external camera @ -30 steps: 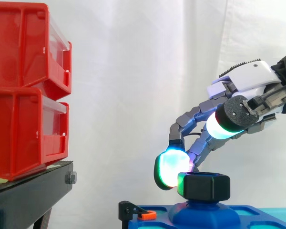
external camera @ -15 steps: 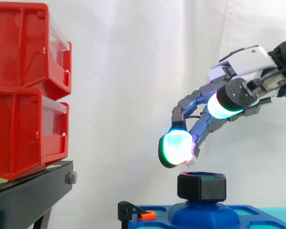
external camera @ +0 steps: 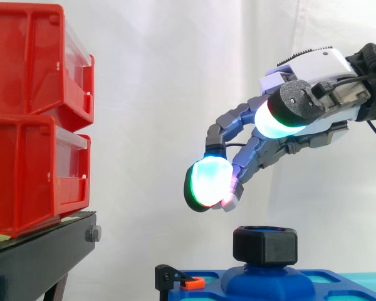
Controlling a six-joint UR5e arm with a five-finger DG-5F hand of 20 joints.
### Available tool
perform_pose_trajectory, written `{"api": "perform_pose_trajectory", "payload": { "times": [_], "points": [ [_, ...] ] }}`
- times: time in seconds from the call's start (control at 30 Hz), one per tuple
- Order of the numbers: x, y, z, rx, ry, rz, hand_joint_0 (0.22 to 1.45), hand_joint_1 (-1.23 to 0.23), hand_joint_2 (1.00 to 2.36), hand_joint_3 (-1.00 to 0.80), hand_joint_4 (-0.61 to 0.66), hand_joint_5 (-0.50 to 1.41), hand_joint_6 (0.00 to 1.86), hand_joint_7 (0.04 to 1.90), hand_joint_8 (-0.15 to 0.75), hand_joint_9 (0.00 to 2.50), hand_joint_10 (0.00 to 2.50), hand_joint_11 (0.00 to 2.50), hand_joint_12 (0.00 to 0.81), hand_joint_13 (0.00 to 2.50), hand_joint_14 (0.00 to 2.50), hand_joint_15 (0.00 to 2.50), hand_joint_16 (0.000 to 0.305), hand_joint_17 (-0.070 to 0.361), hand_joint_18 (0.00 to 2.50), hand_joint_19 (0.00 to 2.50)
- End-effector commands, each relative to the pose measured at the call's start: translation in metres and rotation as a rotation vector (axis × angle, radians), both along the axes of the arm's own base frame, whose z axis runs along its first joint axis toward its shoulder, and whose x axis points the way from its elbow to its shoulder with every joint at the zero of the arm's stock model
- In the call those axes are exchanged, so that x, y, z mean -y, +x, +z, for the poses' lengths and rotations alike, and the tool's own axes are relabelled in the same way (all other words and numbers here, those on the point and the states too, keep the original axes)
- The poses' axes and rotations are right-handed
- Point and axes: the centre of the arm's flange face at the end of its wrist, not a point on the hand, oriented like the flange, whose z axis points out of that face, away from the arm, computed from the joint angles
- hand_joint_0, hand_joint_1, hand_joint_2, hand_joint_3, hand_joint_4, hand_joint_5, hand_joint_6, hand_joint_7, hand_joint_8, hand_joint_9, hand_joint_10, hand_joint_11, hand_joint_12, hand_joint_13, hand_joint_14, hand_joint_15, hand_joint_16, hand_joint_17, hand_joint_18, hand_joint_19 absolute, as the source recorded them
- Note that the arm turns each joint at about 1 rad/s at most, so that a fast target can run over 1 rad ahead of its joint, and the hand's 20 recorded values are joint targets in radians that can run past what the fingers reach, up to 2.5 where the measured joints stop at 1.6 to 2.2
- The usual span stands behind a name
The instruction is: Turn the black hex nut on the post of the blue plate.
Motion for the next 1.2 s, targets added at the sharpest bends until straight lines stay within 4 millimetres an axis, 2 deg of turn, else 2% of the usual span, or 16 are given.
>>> {"api": "perform_pose_trajectory", "payload": {
  "times": [0.0,0.17,0.27,0.37,0.63,1.17],
  "points": [
    [-0.013,0.004,-0.002,0.005,0.01,0.003,0.5,-0.4,1.0,-0.5,0.24,-0.15,0.5,0.91,0.265,0.67,0.01,0.3,0.362,0.48,0.01,0.12,0.055,0.124,0.28,0.11],
    [-0.028,0.007,-0.004,0.0,0.003,-0.002,0.5,-0.4,1.0,-0.5,0.23,-0.15,0.5,0.91,0.263,0.67,0.01,0.3,0.362,0.48,0.0,0.12,0.055,0.124,0.28,0.11],
    [-0.036,0.006,-0.012,-0.018,0.002,0.005,0.5,-0.4,1.0,-0.5,0.24,-0.15,0.5,0.91,0.263,0.67,0.01,0.29,0.361,0.48,0.0,0.11,0.055,0.124,0.28,0.11],
    [-0.037,0.006,-0.012,-0.019,0.002,0.007,0.5,-0.4,1.0,-0.5,0.24,-0.15,0.5,0.91,0.262,0.67,0.01,0.3,0.362,0.47,0.0,0.12,0.055,0.123,0.28,0.11],
    [-0.038,0.0,-0.014,-0.062,-0.003,0.012,0.5,-0.4,1.0,-0.5,0.24,-0.15,0.5,0.9,0.263,0.67,0.01,0.3,0.361,0.47,0.0,0.12,0.055,0.123,0.28,0.11],
    [-0.018,-0.006,-0.016,-0.078,-0.055,0.021,0.5,-0.4,1.0,-0.5,0.24,-0.15,0.5,0.91,0.266,0.67,0.01,0.3,0.362,0.48,0.0,0.12,0.055,0.123,0.28,0.11]
  ]
}}
